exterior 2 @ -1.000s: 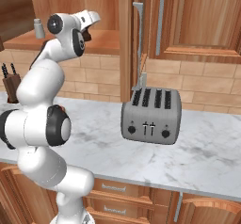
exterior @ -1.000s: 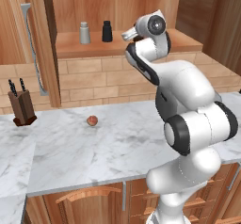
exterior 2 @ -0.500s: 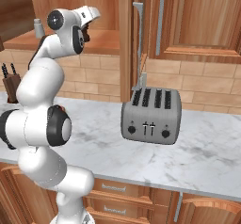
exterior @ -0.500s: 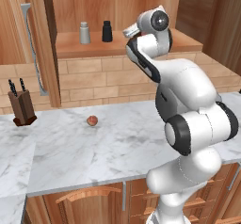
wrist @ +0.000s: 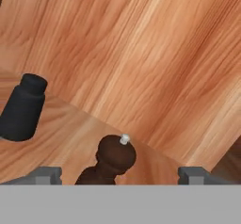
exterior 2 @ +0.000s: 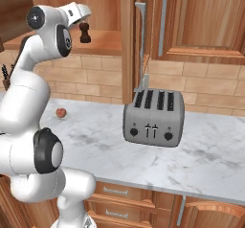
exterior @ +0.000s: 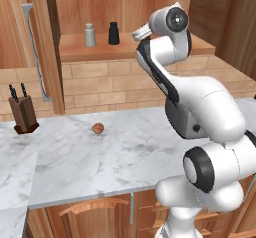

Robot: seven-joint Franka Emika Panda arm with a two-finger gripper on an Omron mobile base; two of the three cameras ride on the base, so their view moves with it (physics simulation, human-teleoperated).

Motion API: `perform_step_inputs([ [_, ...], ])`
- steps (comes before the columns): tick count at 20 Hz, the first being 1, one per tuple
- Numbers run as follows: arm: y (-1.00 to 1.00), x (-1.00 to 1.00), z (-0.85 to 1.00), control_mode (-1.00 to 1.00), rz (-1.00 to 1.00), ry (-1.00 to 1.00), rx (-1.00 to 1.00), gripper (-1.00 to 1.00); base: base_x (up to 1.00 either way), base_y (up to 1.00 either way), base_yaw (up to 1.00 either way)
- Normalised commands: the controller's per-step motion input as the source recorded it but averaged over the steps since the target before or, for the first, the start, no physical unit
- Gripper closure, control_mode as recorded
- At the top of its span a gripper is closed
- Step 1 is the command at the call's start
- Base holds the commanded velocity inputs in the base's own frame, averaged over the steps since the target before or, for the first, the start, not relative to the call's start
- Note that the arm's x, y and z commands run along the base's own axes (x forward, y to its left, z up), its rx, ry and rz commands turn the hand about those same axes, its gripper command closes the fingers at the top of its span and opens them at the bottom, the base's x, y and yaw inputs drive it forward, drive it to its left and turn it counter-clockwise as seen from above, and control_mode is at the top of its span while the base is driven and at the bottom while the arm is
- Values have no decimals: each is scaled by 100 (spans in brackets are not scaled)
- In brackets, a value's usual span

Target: There are various items on the counter. Only move the condiments/shakers into the cabinet.

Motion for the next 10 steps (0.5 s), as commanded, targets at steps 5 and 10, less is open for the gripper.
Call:
perform_step_inputs([
  [5, -2, -100, 3, -100, 0, -4, 0, -100, 0, 0, 0],
  [10, -2, -100, 0, -100, 0, 0, 0, -100, 0, 0, 0],
])
